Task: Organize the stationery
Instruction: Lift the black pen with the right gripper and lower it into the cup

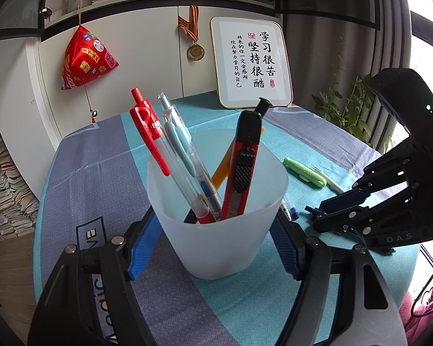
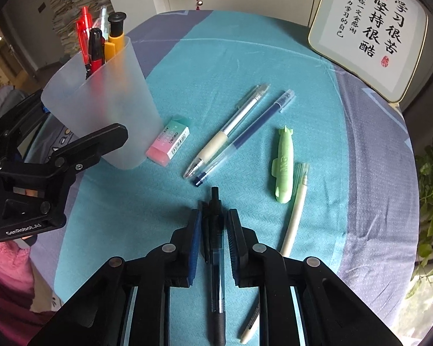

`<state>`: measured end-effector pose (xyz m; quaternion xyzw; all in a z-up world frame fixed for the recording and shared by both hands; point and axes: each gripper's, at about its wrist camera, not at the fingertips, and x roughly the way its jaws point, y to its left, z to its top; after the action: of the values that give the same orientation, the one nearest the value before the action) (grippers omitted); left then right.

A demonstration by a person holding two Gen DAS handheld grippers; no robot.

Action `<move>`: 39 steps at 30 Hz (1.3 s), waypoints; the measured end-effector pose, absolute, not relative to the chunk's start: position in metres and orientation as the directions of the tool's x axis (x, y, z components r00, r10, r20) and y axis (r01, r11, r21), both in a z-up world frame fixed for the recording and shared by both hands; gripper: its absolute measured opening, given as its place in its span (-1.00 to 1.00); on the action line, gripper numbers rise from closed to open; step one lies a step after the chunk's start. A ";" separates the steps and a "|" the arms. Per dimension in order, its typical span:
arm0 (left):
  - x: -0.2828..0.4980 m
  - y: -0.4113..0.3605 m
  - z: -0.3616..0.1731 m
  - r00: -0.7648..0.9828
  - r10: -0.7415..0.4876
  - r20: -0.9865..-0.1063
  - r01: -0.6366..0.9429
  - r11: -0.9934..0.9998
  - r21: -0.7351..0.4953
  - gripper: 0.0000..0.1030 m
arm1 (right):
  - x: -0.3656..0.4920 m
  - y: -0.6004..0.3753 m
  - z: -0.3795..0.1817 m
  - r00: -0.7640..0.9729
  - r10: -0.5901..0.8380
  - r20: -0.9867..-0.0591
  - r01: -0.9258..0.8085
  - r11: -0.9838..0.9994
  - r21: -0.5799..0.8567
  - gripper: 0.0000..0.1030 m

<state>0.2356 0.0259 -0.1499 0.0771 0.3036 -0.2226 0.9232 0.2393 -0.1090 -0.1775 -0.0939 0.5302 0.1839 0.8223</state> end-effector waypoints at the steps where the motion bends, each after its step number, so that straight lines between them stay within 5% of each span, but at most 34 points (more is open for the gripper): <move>1: 0.235 0.026 -0.150 0.717 -0.364 -0.595 0.458 0.889 0.007 0.39 | 0.241 -0.108 -0.178 0.366 0.204 -0.908 -0.405 0.913 0.042 -0.60; 11: 0.235 0.027 -0.150 0.716 -0.366 -0.595 0.458 0.889 0.004 0.39 | 0.240 -0.115 -0.146 0.406 0.231 -0.884 -0.370 0.926 0.072 -0.68; 29: 0.235 0.027 -0.152 0.713 -0.365 -0.599 0.458 0.889 0.003 0.39 | 0.213 -0.102 0.031 0.687 0.462 -0.561 -0.456 0.875 0.162 -0.69; 39: 0.235 0.026 -0.152 0.713 -0.365 -0.599 0.458 0.889 0.003 0.39 | 0.254 -0.065 0.016 0.656 0.481 -0.582 -0.497 0.855 0.146 -0.69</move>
<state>0.2351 0.0263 -0.1517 0.0759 0.3062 -0.2232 0.9223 0.2540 -0.0649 0.0159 -0.0129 0.3159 0.2686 0.9099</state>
